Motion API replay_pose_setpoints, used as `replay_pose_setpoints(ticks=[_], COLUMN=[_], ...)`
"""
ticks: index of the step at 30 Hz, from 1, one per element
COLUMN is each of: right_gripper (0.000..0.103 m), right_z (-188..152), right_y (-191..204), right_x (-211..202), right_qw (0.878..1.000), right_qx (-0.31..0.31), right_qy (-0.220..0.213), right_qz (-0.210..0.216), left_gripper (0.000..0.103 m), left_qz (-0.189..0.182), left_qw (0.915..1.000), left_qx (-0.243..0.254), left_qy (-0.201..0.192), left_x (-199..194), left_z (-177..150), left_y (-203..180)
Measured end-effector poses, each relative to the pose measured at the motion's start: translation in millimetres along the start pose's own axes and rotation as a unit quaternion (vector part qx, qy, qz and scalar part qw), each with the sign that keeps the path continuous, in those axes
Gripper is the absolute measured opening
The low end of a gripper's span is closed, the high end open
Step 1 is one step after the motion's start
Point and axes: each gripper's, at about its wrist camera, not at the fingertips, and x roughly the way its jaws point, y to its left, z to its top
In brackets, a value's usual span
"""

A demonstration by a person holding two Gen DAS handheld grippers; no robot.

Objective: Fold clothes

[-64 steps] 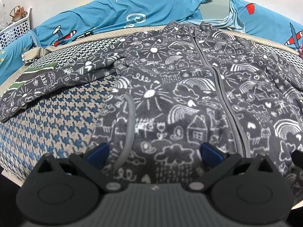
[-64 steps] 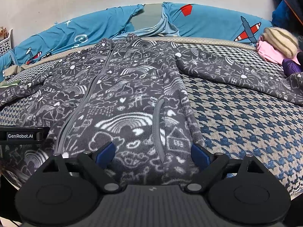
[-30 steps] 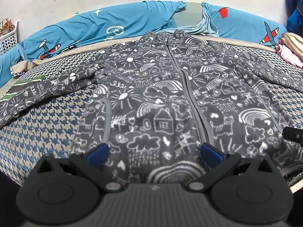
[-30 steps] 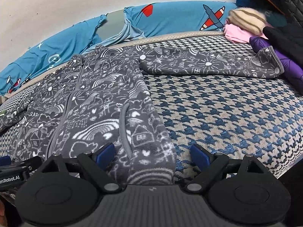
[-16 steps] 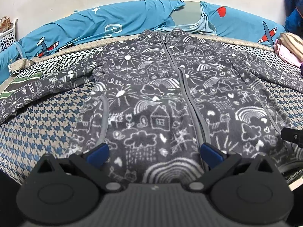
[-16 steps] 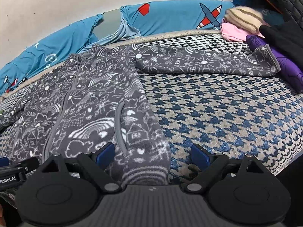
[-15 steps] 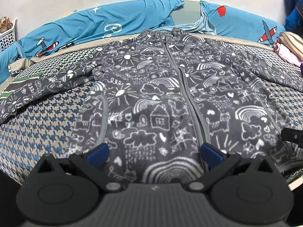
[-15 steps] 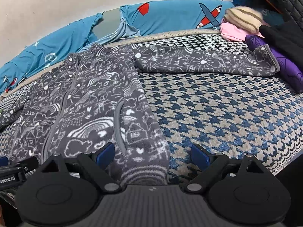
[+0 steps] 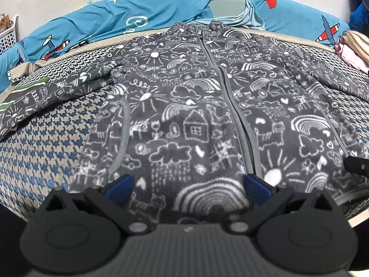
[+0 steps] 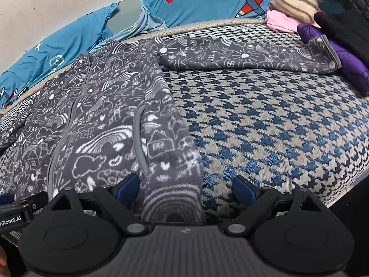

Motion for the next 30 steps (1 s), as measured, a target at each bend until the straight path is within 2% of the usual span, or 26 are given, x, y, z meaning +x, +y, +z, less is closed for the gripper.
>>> replay_pose_setpoints(ticks=[30], right_gripper=[0.088], right_z=[-5], right_y=[-1], right_x=[-10], right_qw=[1.000], right_qx=[0.000], right_qy=[0.008], right_qz=[-0.007], left_gripper=[0.103], left_qz=[-0.007], left_qw=[0.9999], left_qx=[0.005], left_qy=[0.012], left_x=[-13], left_z=[-10], left_y=[-2])
